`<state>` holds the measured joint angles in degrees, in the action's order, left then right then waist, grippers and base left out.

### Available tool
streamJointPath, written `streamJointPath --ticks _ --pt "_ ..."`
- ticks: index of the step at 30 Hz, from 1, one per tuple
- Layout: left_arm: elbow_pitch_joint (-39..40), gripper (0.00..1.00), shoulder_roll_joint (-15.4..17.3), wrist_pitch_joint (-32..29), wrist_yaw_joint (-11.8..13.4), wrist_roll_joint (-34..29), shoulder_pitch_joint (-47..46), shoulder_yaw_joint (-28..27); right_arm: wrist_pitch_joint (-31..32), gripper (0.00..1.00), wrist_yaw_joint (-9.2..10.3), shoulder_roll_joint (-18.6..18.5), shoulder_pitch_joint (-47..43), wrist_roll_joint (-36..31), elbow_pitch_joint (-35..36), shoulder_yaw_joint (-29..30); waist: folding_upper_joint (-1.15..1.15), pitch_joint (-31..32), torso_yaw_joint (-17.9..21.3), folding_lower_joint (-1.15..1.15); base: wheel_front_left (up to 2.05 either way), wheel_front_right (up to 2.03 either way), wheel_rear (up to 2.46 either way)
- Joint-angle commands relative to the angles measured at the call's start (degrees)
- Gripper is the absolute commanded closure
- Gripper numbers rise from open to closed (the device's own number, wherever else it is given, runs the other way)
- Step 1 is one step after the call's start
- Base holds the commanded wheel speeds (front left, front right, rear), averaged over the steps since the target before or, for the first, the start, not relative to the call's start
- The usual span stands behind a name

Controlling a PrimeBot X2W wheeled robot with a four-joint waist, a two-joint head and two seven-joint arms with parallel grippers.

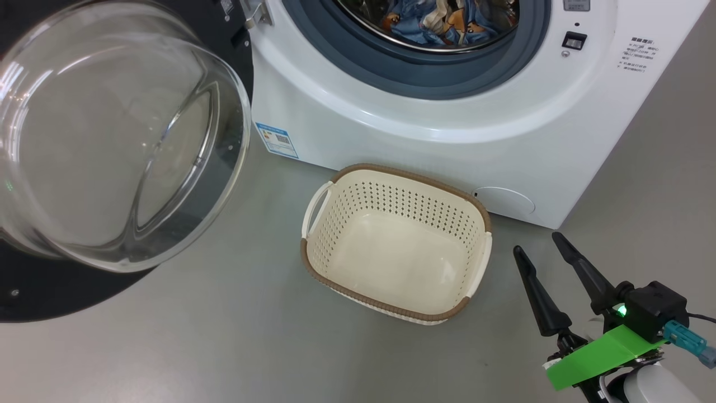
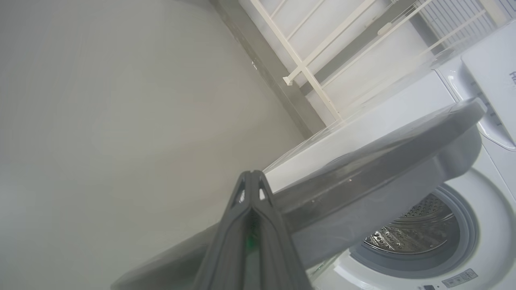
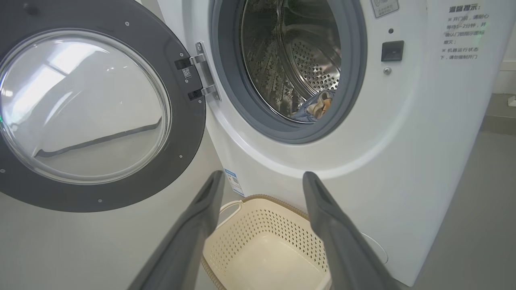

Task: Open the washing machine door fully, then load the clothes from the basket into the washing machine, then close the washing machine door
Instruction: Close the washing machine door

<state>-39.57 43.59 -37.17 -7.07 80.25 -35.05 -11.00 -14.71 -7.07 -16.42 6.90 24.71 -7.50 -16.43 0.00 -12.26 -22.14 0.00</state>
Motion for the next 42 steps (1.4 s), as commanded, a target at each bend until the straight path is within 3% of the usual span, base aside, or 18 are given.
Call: streamJointPath --ticks 1,28,42 --pt "2.88 1.0 2.22 -1.91 -0.42 1.13 0.22 -0.02 -0.29 0.0 -0.42 -0.48 0.95 0.07 1.21 -0.74 0.0 0.2 -0.03 0.0 0.0 0.0 0.0" --pt "23.56 1.0 -0.01 -18.4 -0.42 9.24 5.89 6.84 -0.29 0.0 -0.42 -0.03 -2.25 -0.41 1.11 3.39 0.0 5.67 1.39 0.0 0.0 0.0 0.0" --pt "34.63 1.0 -3.99 -20.59 -0.42 8.55 6.58 12.2 -0.29 0.0 -0.42 0.24 -4.26 -0.91 1.5 7.01 0.0 8.2 7.6 0.0 0.0 0.0 0.0"
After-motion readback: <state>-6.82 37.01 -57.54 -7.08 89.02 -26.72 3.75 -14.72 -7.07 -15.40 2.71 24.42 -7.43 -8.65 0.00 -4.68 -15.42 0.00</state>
